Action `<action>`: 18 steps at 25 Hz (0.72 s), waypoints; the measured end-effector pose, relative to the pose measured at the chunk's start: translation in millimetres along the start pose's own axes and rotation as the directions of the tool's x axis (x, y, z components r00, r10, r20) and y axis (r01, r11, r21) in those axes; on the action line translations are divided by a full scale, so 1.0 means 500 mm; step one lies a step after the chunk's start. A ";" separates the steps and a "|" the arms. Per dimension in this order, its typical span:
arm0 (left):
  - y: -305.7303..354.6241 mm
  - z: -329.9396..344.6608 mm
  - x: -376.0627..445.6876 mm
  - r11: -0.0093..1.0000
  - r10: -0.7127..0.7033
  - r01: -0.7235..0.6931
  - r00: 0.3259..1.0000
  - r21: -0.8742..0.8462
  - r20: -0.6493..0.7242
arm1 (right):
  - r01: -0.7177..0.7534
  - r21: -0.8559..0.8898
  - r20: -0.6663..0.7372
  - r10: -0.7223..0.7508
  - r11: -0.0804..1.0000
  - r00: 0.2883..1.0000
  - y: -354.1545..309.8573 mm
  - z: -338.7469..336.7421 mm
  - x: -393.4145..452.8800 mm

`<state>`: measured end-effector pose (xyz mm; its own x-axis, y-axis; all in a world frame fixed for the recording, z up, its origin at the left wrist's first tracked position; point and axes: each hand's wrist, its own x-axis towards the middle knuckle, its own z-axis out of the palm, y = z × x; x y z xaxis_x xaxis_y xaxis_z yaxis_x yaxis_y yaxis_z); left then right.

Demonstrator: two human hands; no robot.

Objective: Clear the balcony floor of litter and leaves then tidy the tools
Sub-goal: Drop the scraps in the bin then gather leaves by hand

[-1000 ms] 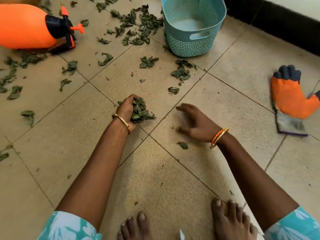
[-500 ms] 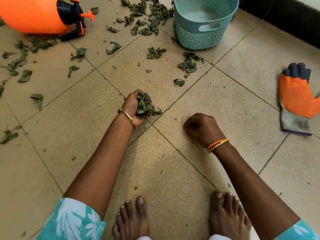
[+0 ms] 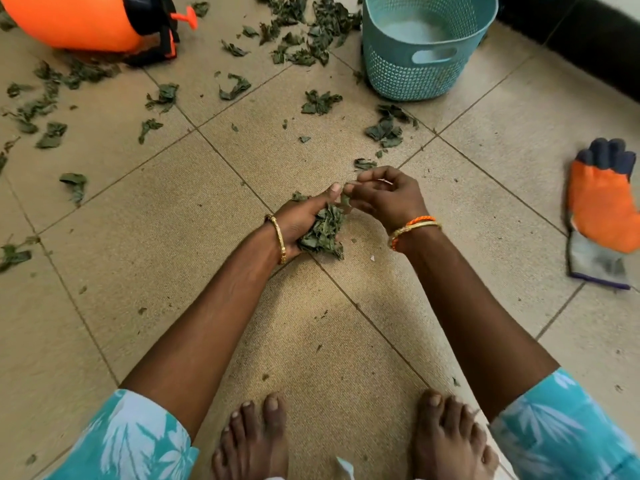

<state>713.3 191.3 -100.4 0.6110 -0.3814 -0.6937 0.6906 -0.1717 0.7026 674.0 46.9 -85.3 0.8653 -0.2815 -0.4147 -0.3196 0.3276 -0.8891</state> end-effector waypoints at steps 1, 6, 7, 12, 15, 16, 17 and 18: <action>0.001 0.004 0.008 1.000 0.022 -0.021 0.999 0.003 -0.035 | 0.040 -0.072 0.025 -0.039 0.997 0.999 0.003 0.010 0.004; 0.021 -0.016 0.039 0.994 0.038 -0.055 0.984 -0.096 -0.174 | 0.226 -0.355 -0.090 -0.274 0.907 0.958 -0.026 -0.023 0.079; 0.025 -0.023 0.043 0.990 0.033 -0.060 0.979 -0.129 -0.201 | 0.237 -0.532 -0.079 -0.326 0.813 0.942 -0.035 -0.035 0.106; 0.028 -0.030 0.056 0.979 0.007 -0.058 0.968 -0.196 -0.250 | 0.294 -0.945 0.274 -0.144 0.146 0.951 -0.039 -0.060 0.206; 0.021 -0.034 0.057 0.971 0.003 -0.066 0.965 -0.231 -0.261 | 0.398 -0.904 0.361 -0.224 0.154 0.905 0.009 -0.070 0.197; 0.018 -0.037 0.058 0.967 0.001 -0.066 0.966 -0.245 -0.257 | 0.436 -0.882 0.356 -0.352 0.181 0.866 0.025 -0.076 0.189; 0.016 -0.039 0.060 0.964 -0.005 -0.062 0.968 -0.259 -0.249 | 0.464 -0.867 0.342 -0.461 0.180 0.818 0.034 -0.080 0.181; 0.015 -0.041 0.060 0.962 -0.011 -0.053 0.972 -0.266 -0.235 | 0.467 -0.869 0.327 -0.519 0.164 0.790 0.036 -0.081 0.174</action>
<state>744.6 197.0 -119.3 0.6772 -0.1553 -0.7192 0.7350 0.0969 0.6711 728.0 -8.0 -145.2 0.9756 -0.0972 0.1970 0.0166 -0.8616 -0.5073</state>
